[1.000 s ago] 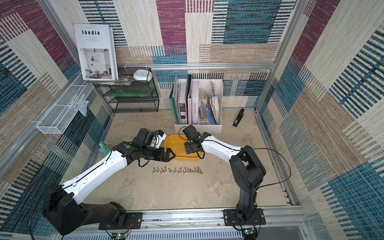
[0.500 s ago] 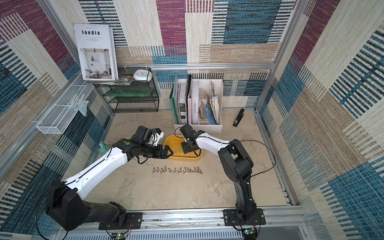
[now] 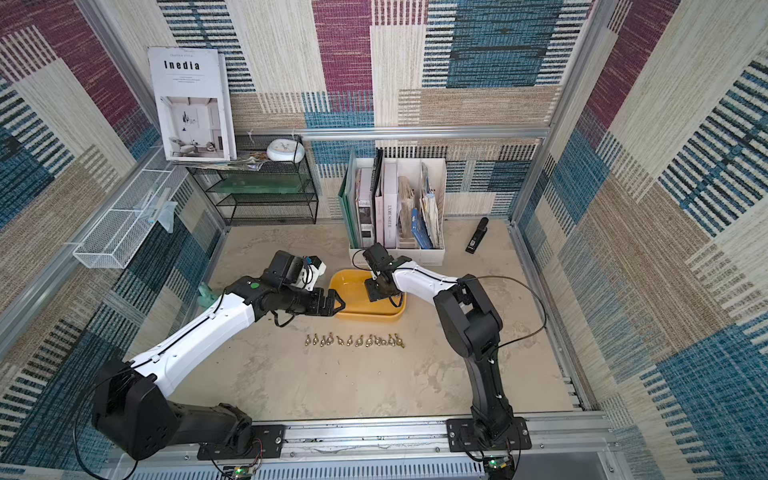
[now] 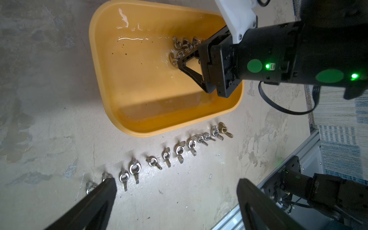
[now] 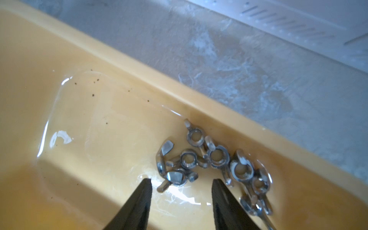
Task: Take out the wing nut from the storage box
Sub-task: Pick up the wing nut from the storage box.
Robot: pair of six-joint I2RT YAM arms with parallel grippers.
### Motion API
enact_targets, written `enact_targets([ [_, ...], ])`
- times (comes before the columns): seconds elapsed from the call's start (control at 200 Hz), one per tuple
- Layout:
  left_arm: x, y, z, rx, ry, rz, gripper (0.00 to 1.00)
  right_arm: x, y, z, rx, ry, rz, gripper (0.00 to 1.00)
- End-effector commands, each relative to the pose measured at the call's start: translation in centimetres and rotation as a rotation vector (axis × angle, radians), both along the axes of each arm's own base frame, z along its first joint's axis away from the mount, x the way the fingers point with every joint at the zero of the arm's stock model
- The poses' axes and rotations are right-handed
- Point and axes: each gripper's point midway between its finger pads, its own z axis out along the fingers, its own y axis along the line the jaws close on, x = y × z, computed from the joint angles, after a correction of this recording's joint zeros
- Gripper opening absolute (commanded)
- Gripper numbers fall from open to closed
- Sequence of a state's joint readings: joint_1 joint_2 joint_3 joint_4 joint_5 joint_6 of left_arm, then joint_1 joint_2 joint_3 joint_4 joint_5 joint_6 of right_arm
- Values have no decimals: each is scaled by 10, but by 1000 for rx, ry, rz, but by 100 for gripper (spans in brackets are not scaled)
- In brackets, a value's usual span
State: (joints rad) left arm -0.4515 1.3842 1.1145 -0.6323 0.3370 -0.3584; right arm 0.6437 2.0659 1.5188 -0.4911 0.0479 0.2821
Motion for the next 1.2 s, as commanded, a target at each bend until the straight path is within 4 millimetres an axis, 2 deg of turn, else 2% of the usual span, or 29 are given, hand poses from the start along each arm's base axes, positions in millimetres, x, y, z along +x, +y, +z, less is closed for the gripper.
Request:
enact_targets([
  [0.0,2,-2,3,-6,-12,-13,99,0,-1,-4,-5,24,-21,50],
  [0.115,2,-1,3,-6,-10,-10,99,4,-3,-4,-9,24,-38,46],
  [0.305,2,0,1,-7,-6,-9,99,4,-6,-1,4,25,-44,45],
  [0.526,3,-1,0,-13,-1,-9,99,0,3,5,56,33,-9,46],
  [0.826,2,-1,0,-20,2,-8,99,-9,10,-1,83,72,7,47],
  [1.197,-1,1,0,-18,2,-6,99,-17,33,-1,109,84,50,46],
])
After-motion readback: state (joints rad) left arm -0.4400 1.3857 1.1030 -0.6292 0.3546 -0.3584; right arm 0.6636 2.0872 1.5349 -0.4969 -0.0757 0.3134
